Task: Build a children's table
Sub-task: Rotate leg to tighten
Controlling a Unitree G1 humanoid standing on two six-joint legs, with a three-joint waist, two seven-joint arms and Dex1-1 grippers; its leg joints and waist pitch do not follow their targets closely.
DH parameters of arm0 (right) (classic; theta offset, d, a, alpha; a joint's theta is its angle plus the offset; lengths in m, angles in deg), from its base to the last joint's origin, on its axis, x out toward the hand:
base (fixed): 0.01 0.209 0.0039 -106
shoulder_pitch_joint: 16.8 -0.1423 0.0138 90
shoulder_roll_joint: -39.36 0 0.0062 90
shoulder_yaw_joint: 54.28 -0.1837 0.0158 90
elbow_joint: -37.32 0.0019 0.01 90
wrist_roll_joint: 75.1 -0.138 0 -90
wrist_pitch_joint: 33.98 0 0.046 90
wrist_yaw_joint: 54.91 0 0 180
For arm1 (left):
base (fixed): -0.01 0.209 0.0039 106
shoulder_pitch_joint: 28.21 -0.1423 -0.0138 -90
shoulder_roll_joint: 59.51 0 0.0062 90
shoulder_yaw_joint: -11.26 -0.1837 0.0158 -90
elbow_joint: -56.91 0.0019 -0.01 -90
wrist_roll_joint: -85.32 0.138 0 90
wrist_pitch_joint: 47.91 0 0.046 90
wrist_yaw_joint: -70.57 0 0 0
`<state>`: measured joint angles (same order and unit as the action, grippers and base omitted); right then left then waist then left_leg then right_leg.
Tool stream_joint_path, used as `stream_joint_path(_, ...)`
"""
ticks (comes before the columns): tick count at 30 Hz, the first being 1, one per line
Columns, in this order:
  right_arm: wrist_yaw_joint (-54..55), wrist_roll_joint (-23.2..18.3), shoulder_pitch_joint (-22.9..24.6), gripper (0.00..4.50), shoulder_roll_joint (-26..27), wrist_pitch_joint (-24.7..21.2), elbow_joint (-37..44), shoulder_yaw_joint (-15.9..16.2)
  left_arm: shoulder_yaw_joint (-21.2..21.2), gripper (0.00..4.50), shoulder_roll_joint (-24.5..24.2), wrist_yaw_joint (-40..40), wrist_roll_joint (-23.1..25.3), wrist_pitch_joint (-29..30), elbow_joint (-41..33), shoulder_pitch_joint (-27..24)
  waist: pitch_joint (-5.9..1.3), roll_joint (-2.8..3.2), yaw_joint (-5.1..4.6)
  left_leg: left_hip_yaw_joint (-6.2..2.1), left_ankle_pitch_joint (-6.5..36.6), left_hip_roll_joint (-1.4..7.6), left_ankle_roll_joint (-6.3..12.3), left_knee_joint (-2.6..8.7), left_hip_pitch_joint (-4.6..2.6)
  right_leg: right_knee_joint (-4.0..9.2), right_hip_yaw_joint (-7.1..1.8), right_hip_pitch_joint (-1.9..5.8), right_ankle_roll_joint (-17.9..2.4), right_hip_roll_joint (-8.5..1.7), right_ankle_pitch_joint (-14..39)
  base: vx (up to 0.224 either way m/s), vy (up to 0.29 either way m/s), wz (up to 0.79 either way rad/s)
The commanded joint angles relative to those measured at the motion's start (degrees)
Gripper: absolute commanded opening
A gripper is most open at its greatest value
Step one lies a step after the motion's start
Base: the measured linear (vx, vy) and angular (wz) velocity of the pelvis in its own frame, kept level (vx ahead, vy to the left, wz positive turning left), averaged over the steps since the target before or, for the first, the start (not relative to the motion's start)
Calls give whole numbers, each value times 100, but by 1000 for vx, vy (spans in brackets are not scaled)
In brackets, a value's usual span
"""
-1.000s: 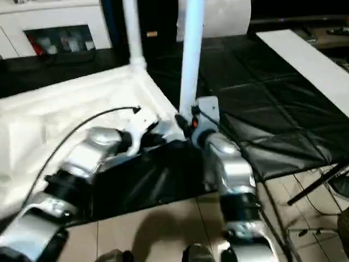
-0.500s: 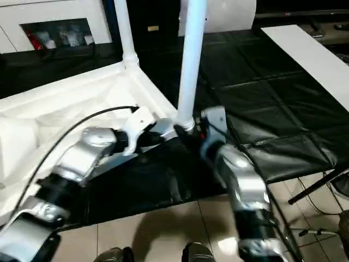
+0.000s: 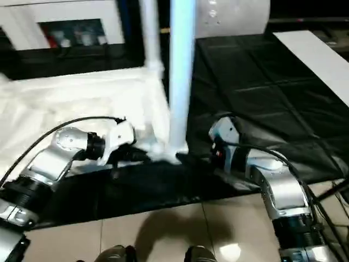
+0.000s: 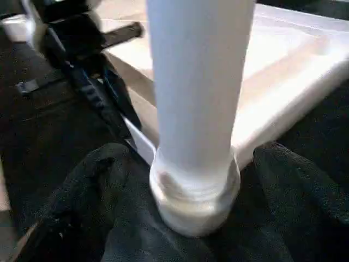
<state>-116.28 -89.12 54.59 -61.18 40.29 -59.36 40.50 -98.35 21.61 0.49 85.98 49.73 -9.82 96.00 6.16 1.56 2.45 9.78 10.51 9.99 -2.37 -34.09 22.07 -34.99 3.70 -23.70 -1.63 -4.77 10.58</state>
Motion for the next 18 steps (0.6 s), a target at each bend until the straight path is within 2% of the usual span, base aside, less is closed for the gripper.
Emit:
stream_joint_path(1,-548,-81,-180,387,-188,216,-257,163,-309,0,-115,-614,-71,-376,-116,52,-449,-26,-16,-54,752,311,627,371,-106,381,-275,346,-1567,-353,689,0,0,0)
stream_joint_path(2,-748,-116,-238,373,-220,221,-333,231,-356,0,-140,-759,-93,-438,-134,59,-442,-66,-14,-42,769,303,616,374,-97,377,-279,351,-1553,-351,702,0,0,0)
stream_joint_path(4,-1053,-160,-315,352,-258,174,-411,340,-410,0,-155,-894,-85,-476,-161,71,-435,-74,9,-30,841,311,623,370,-111,399,-283,337,-1522,-361,877,0,0,0)
stream_joint_path(6,-1136,-156,-341,349,-269,169,-443,380,-430,0,-159,-918,-71,-503,-157,79,-442,-62,33,-35,756,317,632,368,-105,385,-283,338,-1520,-365,833,0,0,0)
stream_joint_path(7,-1274,-137,-389,317,-288,181,-511,451,-462,0,-166,-969,-50,-555,-152,92,-450,-94,48,-35,665,316,652,366,-95,366,-276,339,-1522,-361,764,0,0,0)
stream_joint_path(11,-1486,-163,-506,302,-290,226,-703,546,-507,0,-182,-1042,-43,-655,-133,115,-462,-93,64,-34,597,311,674,353,-89,352,-274,337,-1517,-367,719,0,0,0)
stream_joint_path(13,-1590,-199,-532,279,-284,218,-742,578,-517,0,-189,-1067,-63,-684,-151,106,-455,-109,66,-30,571,309,695,351,-84,353,-275,334,-1518,-368,696,0,0,0)
stream_joint_path(18,-1822,-297,-538,234,-280,106,-687,673,-528,0,-173,-1131,-68,-727,-176,83,-463,-88,72,-33,523,309,739,348,-82,352,-265,339,-1519,-362,668,0,0,0)
